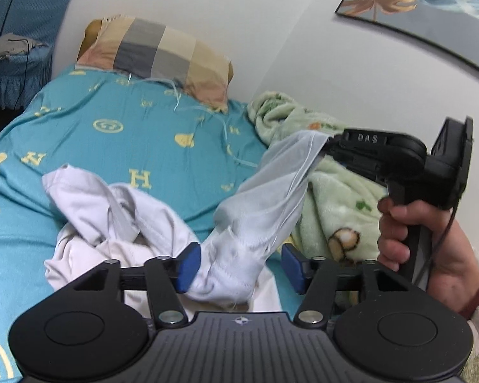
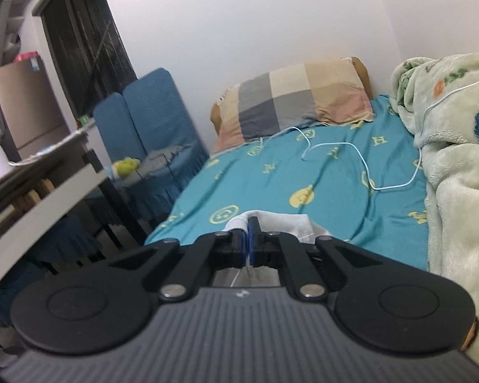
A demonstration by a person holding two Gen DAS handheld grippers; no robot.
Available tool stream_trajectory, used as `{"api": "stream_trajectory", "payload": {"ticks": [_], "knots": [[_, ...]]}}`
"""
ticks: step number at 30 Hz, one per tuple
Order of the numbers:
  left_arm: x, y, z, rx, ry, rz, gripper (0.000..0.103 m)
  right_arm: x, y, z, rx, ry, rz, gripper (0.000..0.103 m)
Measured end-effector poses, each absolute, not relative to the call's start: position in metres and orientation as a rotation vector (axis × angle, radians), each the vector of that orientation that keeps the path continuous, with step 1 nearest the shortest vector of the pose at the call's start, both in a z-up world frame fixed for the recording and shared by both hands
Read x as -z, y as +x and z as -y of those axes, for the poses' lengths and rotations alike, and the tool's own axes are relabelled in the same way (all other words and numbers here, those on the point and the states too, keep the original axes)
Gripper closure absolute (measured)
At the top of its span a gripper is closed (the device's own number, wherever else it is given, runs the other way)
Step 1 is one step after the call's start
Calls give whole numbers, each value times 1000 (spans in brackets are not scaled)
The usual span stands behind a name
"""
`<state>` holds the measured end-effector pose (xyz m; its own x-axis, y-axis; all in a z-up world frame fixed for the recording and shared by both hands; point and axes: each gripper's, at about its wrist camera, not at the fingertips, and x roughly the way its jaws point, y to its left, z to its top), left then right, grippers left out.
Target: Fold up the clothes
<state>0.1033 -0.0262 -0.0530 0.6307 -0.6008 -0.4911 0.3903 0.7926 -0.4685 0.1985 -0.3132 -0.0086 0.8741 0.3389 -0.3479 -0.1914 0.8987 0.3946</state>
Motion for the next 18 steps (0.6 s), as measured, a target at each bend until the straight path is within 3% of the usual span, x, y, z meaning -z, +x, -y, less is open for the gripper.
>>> {"api": "stream_trajectory", "payload": {"ticks": [18], "knots": [[88, 130, 5, 394, -576, -857, 46, -27, 155, 315, -370, 369, -158, 98]]}}
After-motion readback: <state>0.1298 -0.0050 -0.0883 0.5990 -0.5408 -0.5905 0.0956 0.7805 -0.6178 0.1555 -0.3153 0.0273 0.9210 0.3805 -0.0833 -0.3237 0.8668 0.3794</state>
